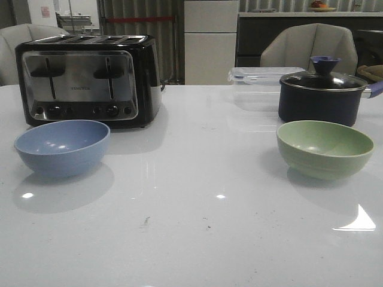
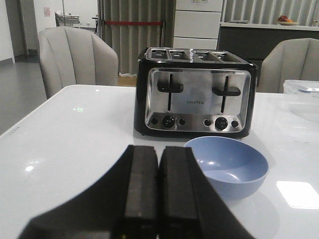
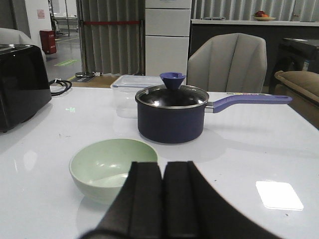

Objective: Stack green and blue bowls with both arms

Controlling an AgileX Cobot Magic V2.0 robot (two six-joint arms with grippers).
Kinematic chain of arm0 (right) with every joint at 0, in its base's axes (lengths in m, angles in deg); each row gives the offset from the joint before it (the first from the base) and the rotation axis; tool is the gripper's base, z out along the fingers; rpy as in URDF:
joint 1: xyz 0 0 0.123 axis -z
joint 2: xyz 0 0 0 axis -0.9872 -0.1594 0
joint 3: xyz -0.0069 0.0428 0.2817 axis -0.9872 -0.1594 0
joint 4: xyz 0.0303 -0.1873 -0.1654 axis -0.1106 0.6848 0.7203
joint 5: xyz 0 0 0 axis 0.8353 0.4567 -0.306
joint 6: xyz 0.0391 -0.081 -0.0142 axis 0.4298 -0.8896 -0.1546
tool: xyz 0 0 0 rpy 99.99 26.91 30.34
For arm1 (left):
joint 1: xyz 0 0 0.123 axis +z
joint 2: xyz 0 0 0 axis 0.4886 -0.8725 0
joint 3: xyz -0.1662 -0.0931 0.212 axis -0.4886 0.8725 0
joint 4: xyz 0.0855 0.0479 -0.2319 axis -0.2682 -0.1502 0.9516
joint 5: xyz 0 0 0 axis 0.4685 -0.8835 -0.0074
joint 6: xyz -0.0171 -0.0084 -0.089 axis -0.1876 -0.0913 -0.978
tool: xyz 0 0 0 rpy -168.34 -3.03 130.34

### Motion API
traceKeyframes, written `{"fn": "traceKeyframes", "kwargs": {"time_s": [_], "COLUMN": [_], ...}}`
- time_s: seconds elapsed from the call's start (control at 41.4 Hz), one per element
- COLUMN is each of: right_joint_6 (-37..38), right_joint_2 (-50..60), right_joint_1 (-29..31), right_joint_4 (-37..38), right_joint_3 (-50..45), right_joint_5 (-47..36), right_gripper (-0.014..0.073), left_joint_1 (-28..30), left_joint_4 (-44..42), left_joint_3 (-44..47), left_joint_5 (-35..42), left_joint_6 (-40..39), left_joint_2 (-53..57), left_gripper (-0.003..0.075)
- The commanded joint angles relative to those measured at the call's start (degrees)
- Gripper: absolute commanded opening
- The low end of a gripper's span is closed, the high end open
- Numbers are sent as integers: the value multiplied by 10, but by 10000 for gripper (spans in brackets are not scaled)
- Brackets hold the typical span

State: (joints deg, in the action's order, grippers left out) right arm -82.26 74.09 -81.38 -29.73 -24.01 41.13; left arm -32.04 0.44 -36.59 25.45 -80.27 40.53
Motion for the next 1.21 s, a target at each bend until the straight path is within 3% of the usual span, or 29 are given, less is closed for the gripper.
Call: {"fn": "traceKeyframes", "kwargs": {"time_s": [0.0, 0.701, 1.184], "right_joint_6": [0, 0, 0], "right_joint_2": [11, 11, 11], "right_joint_1": [2, 2, 2], "right_joint_4": [5, 5, 5], "right_joint_3": [2, 2, 10], "right_joint_5": [-49, -49, -49], "right_gripper": [53, 53, 53], "left_joint_1": [0, 0, 0], "left_joint_4": [2, 2, 0], "left_joint_3": [2, 2, -3], "left_joint_5": [52, 52, 97], "left_joint_6": [-4, -4, -4], "left_joint_2": [11, 11, 11], "left_gripper": [93, 93, 93]}}
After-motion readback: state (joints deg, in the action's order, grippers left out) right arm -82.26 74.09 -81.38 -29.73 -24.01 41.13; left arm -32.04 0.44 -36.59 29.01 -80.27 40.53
